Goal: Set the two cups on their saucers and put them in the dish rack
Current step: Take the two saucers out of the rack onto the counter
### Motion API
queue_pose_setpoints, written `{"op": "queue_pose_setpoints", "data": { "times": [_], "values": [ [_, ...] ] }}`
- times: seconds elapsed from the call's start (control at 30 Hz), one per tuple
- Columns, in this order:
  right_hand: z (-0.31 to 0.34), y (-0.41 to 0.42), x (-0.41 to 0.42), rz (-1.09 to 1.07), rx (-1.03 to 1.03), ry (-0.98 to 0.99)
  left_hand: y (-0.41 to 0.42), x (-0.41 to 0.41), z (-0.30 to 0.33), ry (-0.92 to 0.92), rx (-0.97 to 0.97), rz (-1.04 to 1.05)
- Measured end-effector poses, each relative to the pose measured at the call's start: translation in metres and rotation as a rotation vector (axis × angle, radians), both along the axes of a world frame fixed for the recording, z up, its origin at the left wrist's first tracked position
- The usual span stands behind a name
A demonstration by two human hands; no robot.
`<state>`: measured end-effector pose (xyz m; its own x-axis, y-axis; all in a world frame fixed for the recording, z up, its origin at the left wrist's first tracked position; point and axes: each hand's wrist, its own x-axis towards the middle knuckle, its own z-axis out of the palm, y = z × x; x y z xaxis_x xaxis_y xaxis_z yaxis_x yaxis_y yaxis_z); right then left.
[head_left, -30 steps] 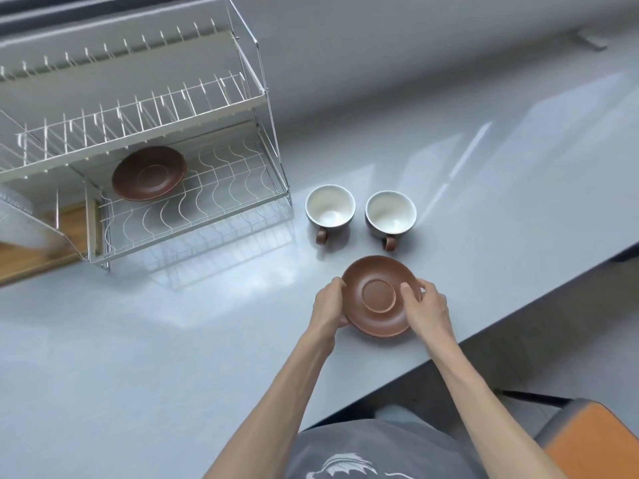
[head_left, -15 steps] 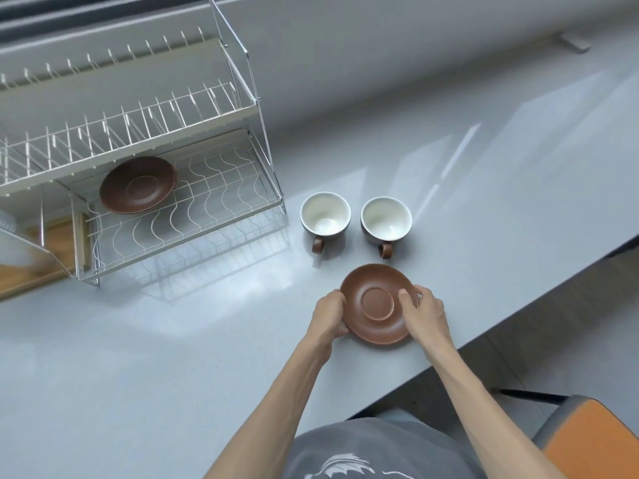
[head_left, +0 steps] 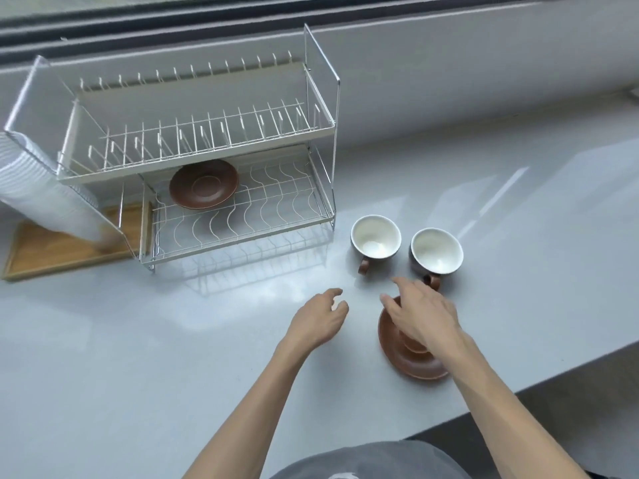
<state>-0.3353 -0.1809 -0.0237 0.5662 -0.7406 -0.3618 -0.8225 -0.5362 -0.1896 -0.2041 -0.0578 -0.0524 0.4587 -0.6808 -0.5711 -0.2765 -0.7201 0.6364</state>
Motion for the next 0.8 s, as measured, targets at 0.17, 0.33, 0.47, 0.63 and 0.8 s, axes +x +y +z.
{"op": "queue_pose_setpoints", "data": {
  "times": [0.17,0.33,0.47,0.63,0.8],
  "values": [
    [0.006,0.013,0.072,0.268,-0.023,0.026,0.027,0.054,0.012,-0.343,0.122,-0.160],
    [0.013,0.033,0.133,0.466,-0.075,-0.001,0.055,0.105,0.024,-0.538,0.278,-0.175],
    [0.017,0.040,0.186,0.561,-0.101,-0.088,0.076,0.153,0.030,-0.688,0.329,-0.093],
    [0.011,0.039,0.222,0.552,-0.086,-0.146,0.083,0.186,0.033,-0.725,0.333,-0.017],
    [0.011,0.030,0.282,0.535,-0.077,-0.259,0.073,0.236,0.039,-0.765,0.222,0.179]
  ]
}}
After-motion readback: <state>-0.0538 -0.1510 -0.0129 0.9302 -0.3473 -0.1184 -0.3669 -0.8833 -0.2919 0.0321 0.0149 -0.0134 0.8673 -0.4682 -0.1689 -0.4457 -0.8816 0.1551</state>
